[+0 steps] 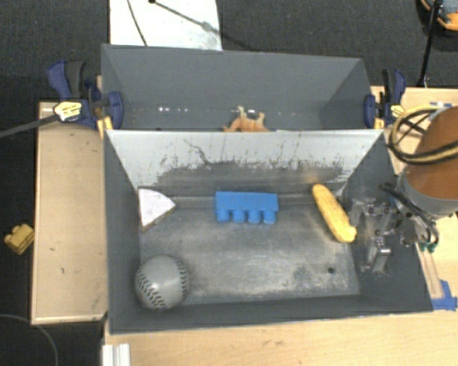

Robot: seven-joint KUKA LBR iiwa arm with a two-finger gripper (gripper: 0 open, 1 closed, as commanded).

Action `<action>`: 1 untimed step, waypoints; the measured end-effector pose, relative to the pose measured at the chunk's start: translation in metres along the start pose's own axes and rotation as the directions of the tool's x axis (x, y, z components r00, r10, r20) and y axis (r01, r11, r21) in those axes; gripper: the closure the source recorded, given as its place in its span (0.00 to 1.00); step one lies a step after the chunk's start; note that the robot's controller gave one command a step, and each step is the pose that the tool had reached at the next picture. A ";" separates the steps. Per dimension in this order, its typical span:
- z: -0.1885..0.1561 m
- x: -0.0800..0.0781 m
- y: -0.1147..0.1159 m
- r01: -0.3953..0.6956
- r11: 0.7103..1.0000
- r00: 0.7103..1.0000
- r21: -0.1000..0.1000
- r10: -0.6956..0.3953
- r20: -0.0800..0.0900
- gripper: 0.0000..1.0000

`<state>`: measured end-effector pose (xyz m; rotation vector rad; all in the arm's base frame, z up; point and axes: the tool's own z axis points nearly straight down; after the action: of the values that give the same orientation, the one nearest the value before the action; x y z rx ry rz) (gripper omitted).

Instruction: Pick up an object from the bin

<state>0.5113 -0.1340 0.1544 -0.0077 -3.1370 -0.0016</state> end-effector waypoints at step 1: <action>-0.005 -0.002 0.001 0.004 1.000 1.000 0.002 -0.004 0.007 0.00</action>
Offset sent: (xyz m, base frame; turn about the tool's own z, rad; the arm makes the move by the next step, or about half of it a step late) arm 0.0403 0.0140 -0.0676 -0.0443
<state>0.5130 -0.1334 0.1589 -0.0008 -3.1445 0.0008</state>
